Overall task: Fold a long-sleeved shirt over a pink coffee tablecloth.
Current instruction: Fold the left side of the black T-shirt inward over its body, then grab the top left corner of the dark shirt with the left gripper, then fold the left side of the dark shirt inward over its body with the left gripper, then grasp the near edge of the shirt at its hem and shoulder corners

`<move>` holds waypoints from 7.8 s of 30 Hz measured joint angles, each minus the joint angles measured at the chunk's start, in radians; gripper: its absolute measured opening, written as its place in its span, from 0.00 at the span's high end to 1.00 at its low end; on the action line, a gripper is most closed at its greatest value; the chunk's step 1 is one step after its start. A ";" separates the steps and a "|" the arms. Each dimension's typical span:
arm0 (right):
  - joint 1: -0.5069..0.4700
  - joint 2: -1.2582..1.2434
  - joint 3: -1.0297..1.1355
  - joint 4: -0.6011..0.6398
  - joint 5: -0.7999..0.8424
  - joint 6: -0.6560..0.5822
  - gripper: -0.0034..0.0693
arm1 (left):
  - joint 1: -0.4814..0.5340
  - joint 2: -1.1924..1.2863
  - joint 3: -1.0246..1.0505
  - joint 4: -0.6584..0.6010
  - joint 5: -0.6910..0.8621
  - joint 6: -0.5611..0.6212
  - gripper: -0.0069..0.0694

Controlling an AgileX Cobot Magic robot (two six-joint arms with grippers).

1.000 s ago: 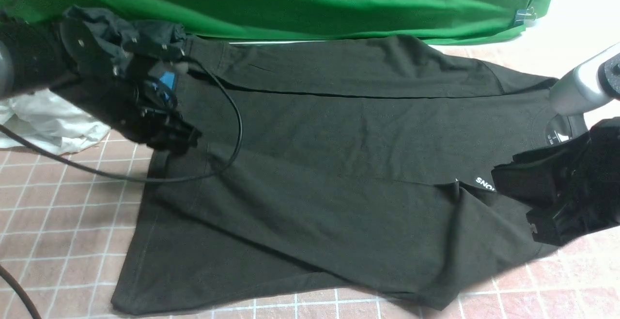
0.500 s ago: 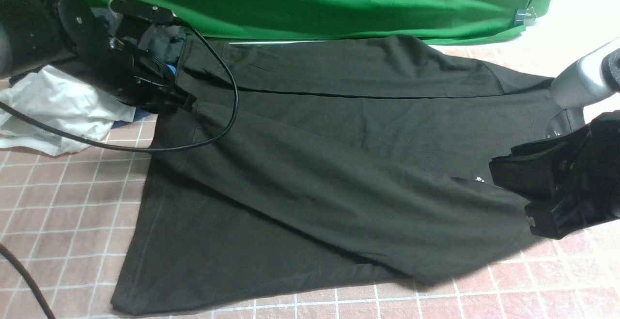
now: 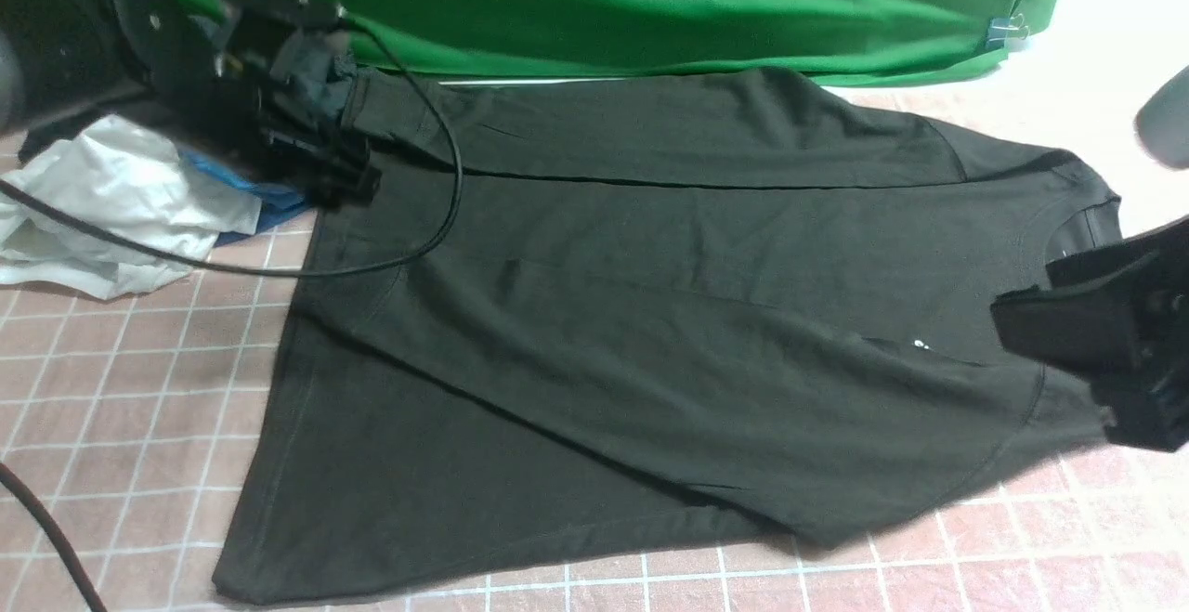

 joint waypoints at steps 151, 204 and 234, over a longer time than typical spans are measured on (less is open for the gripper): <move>0.000 0.001 -0.003 -0.024 0.111 -0.033 0.62 | -0.182 -0.063 0.068 0.438 0.379 -0.113 0.11; 0.000 0.001 0.139 0.078 -0.065 -0.076 0.62 | -0.079 -0.411 0.838 0.180 0.096 -0.710 0.41; 0.000 0.125 0.139 -0.092 0.010 -0.026 0.62 | -0.079 -0.759 0.793 0.151 0.282 -0.608 0.85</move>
